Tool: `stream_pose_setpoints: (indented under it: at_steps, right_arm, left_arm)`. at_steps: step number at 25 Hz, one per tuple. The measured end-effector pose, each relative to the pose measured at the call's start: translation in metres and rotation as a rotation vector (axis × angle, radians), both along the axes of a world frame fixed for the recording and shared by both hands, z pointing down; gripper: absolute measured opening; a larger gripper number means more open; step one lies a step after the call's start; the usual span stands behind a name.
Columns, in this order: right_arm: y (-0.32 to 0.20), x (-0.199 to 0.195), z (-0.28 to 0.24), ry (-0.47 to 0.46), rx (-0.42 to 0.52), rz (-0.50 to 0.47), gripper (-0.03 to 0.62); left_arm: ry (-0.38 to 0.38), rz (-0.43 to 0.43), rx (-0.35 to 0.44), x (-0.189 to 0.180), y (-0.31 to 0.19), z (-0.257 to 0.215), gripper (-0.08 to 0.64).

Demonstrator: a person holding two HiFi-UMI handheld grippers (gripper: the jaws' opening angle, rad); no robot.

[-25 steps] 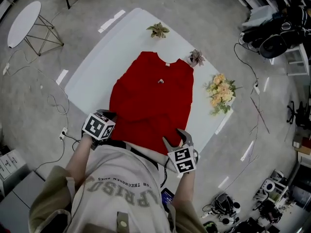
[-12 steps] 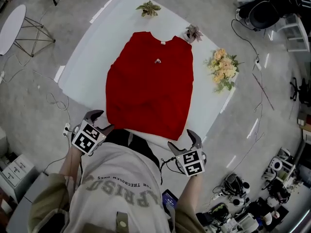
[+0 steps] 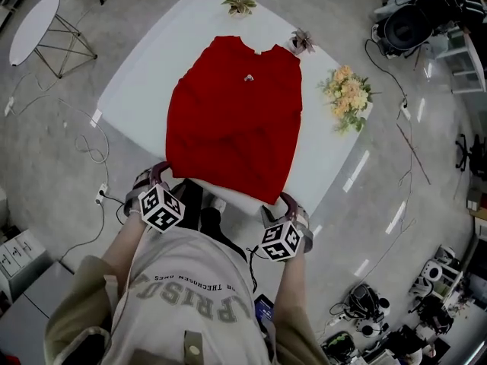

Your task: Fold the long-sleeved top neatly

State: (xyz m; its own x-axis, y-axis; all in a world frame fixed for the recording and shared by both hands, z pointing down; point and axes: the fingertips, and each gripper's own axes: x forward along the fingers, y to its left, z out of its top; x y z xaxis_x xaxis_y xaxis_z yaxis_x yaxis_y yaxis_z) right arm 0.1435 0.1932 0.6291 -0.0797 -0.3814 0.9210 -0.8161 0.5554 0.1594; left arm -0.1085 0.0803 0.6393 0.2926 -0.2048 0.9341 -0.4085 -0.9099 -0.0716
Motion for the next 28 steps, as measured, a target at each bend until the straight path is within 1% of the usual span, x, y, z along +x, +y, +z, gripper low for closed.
stream_pose_setpoints:
  at_steps: [1, 2, 3, 4, 5, 6, 7, 8, 12, 14, 16, 18, 22, 23, 25, 28]
  right_arm:
    - [0.0, 0.003, 0.001, 0.032, 0.015, -0.024, 0.258]
    - [0.0, 0.006, 0.003, 0.06, 0.027, -0.046, 0.253]
    - [-0.001, 0.008, 0.005, 0.083, 0.04, -0.066, 0.244]
    - [-0.002, 0.009, 0.005, 0.098, 0.056, -0.08, 0.183]
    - [-0.003, 0.01, 0.004, 0.104, 0.073, -0.086, 0.179]
    - [-0.004, 0.011, 0.001, 0.101, 0.089, -0.085, 0.136]
    - [-0.003, 0.01, -0.002, 0.091, 0.104, -0.084, 0.066]
    - [0.0, 0.009, -0.007, 0.075, 0.115, -0.083, 0.017]
    - [0.021, 0.002, -0.03, 0.008, 0.148, -0.088, 0.015]
    - [0.034, -0.004, -0.039, -0.024, 0.151, -0.101, 0.015]
    - [0.051, -0.011, -0.044, -0.058, 0.126, -0.127, 0.015]
    - [0.071, -0.017, -0.044, -0.1, 0.08, -0.144, 0.015]
    - [0.099, -0.027, -0.049, -0.205, -0.006, -0.144, 0.015]
    - [0.101, -0.028, -0.056, -0.244, -0.015, -0.135, 0.015]
    - [0.095, -0.027, -0.075, -0.32, -0.01, -0.112, 0.015]
    - [0.071, -0.011, -0.109, -0.368, 0.027, -0.101, 0.015]
  left_arm:
    - [0.001, -0.009, 0.035, 0.0, -0.002, 0.002, 0.279]
    - [0.002, -0.021, 0.069, -0.001, -0.004, 0.002, 0.253]
    - [0.003, -0.03, 0.098, -0.002, -0.006, 0.003, 0.207]
    - [0.007, -0.035, 0.113, -0.004, -0.008, 0.002, 0.165]
    - [0.015, -0.037, 0.116, -0.005, -0.008, 0.001, 0.136]
    - [0.028, -0.037, 0.113, -0.007, -0.007, -0.001, 0.099]
    - [0.042, -0.033, 0.108, -0.008, -0.006, -0.006, 0.063]
    - [0.056, -0.028, 0.105, -0.01, -0.004, -0.011, 0.057]
    - [0.105, -0.009, 0.094, -0.018, 0.014, -0.036, 0.049]
    - [0.104, 0.002, 0.086, -0.024, 0.029, -0.042, 0.049]
    - [0.087, 0.012, 0.081, -0.03, 0.046, -0.045, 0.049]
    - [0.077, 0.015, 0.056, -0.036, 0.065, -0.046, 0.049]
    - [0.073, 0.03, -0.053, -0.045, 0.103, -0.048, 0.046]
    - [0.078, 0.03, -0.063, -0.046, 0.107, -0.052, 0.046]
    - [0.095, 0.025, -0.058, -0.046, 0.106, -0.065, 0.044]
    - [0.144, 0.033, -0.048, -0.037, 0.086, -0.094, 0.046]
